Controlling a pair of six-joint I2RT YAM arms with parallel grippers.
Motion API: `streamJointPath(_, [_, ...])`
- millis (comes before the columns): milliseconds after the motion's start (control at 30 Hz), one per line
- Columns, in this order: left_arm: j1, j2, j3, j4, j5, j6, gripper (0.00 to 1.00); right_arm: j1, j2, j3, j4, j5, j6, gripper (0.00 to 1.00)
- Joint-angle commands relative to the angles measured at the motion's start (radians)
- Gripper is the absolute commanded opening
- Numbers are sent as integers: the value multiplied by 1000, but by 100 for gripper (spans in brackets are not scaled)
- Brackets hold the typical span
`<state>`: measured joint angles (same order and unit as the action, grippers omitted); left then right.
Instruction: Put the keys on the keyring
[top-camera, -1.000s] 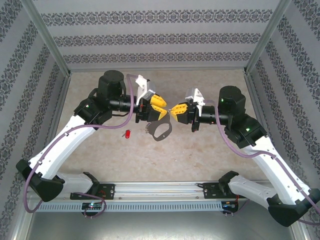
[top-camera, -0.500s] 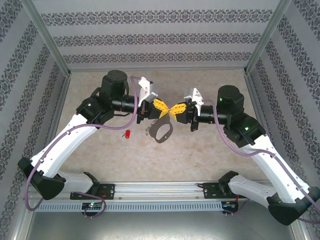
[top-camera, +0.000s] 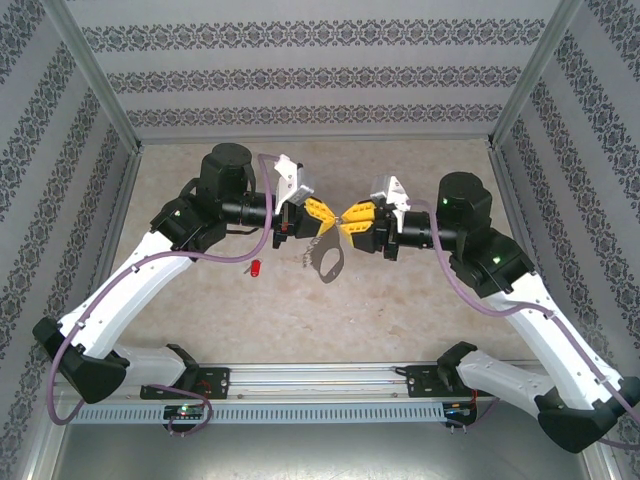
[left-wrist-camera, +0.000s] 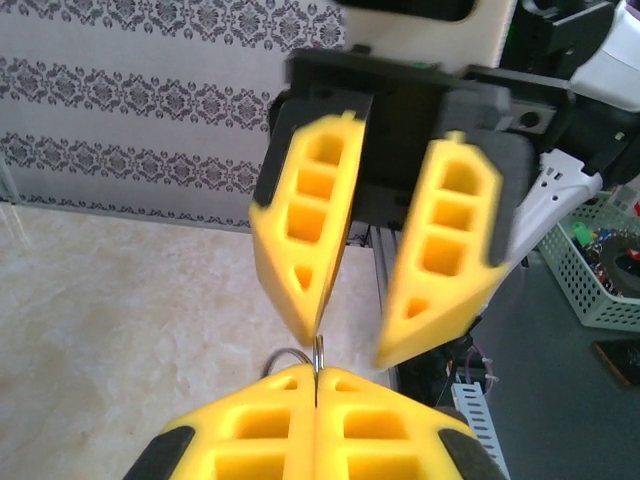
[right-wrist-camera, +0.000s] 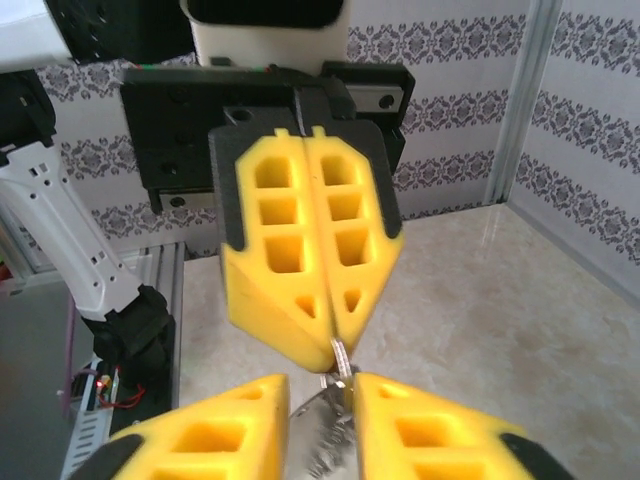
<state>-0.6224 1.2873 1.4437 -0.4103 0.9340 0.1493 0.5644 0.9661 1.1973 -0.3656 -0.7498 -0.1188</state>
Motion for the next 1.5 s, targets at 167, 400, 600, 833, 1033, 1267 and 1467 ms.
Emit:
streamJointPath(167, [-8,-36,4,62,10,-25,0,9,-96,-19,-22,33,49,29])
streamJointPath(400, [-8,-30,102,-149,-23,118,0,9,-127,0,-111,42,48,18])
streamJointPath(600, [-10,-21,195,-261,-41,189,0,22,-102,29,-89,-9,81,26])
streamJointPath(833, [-11,-5,247,-329,-37,230,0,77,-66,82,-92,47,45,32])
streamJointPath(1033, [-14,4,271,-376,-41,259,0,98,-18,132,-92,59,15,34])
streamJointPath(1267, [-20,13,288,-399,-39,267,0,113,25,157,-94,42,-2,35])
streamJointPath(1467, [-24,19,296,-420,-37,276,0,122,52,174,-105,45,-14,35])
